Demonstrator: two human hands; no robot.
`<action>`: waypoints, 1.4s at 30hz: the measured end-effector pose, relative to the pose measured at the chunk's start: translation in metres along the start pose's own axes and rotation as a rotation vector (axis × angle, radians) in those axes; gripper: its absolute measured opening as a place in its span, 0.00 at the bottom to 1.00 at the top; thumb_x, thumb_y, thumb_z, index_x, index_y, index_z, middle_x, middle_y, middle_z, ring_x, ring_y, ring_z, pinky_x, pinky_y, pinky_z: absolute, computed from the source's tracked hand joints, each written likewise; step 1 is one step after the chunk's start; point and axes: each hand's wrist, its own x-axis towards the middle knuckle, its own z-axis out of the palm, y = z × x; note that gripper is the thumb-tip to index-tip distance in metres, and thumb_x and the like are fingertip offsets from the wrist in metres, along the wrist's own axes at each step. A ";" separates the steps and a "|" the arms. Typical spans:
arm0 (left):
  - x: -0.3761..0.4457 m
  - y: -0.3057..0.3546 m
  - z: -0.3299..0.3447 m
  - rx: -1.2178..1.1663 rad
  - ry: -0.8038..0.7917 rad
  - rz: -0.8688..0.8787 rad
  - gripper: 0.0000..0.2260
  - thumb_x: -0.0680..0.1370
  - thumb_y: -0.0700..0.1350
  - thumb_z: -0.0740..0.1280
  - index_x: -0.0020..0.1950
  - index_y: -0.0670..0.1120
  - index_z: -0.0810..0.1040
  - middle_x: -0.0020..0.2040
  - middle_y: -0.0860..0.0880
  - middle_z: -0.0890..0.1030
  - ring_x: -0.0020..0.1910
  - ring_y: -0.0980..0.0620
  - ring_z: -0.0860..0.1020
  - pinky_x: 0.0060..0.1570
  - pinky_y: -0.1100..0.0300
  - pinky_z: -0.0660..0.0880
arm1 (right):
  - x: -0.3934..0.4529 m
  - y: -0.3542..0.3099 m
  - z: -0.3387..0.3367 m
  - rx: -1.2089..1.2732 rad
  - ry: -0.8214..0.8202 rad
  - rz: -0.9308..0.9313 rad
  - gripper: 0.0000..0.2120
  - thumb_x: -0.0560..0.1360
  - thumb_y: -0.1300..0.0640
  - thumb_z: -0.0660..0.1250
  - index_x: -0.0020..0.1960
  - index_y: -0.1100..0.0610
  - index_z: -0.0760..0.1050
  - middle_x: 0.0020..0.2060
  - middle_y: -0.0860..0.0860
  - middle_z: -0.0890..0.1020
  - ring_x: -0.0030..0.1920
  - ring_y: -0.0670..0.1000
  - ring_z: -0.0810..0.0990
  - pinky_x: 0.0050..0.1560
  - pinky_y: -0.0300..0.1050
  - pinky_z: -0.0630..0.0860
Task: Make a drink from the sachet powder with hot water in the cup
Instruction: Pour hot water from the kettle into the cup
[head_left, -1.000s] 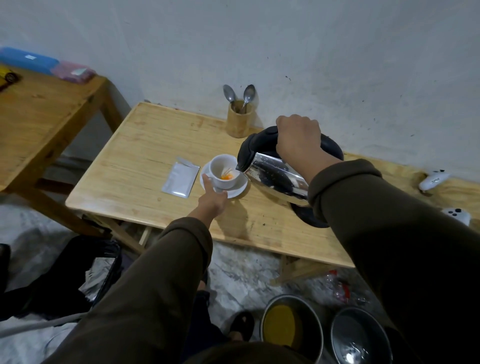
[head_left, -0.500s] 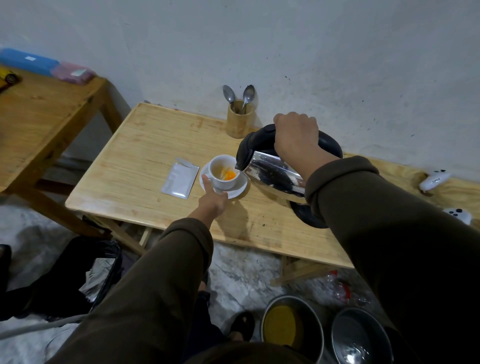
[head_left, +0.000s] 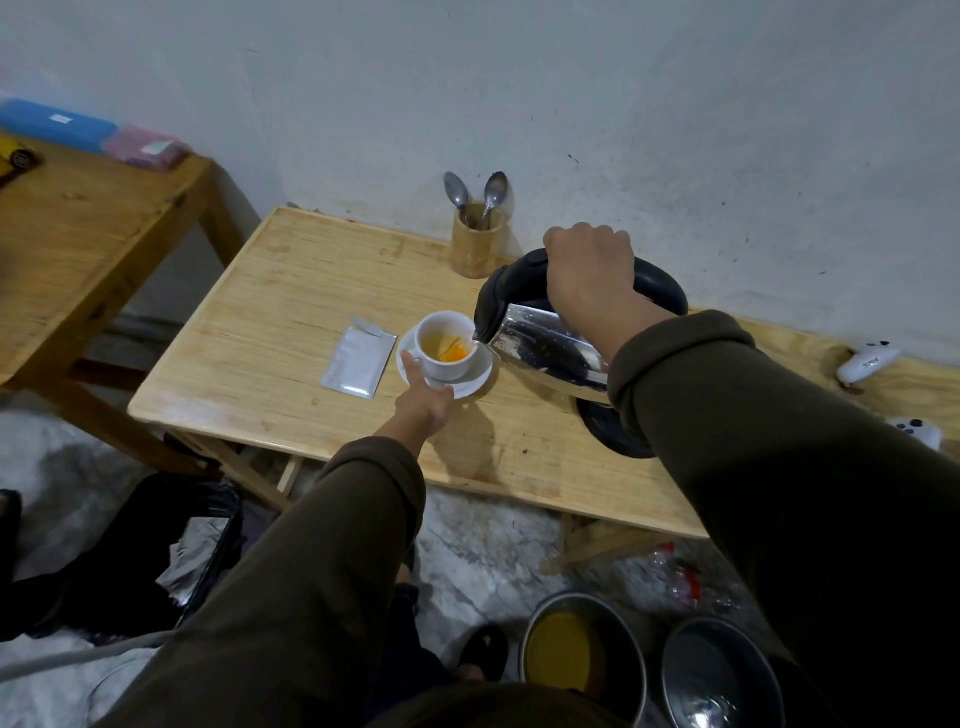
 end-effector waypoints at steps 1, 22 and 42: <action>0.001 0.000 0.000 -0.001 -0.001 0.001 0.35 0.83 0.49 0.55 0.78 0.50 0.31 0.74 0.31 0.65 0.70 0.34 0.69 0.68 0.46 0.67 | 0.000 0.000 0.000 -0.003 0.005 -0.002 0.11 0.77 0.61 0.59 0.59 0.60 0.72 0.53 0.59 0.79 0.55 0.61 0.77 0.56 0.52 0.71; 0.000 0.002 0.002 -0.047 0.007 -0.016 0.35 0.83 0.48 0.56 0.78 0.51 0.32 0.74 0.32 0.64 0.71 0.34 0.68 0.67 0.46 0.67 | -0.006 0.002 -0.001 -0.015 0.000 0.002 0.11 0.77 0.62 0.60 0.59 0.60 0.71 0.53 0.59 0.79 0.54 0.60 0.77 0.55 0.51 0.71; -0.001 0.001 0.002 -0.056 0.031 -0.022 0.35 0.83 0.48 0.56 0.78 0.51 0.33 0.74 0.31 0.64 0.71 0.33 0.68 0.68 0.46 0.65 | -0.004 0.004 0.002 -0.028 0.016 0.012 0.11 0.77 0.62 0.60 0.59 0.60 0.71 0.53 0.59 0.78 0.55 0.60 0.77 0.56 0.51 0.71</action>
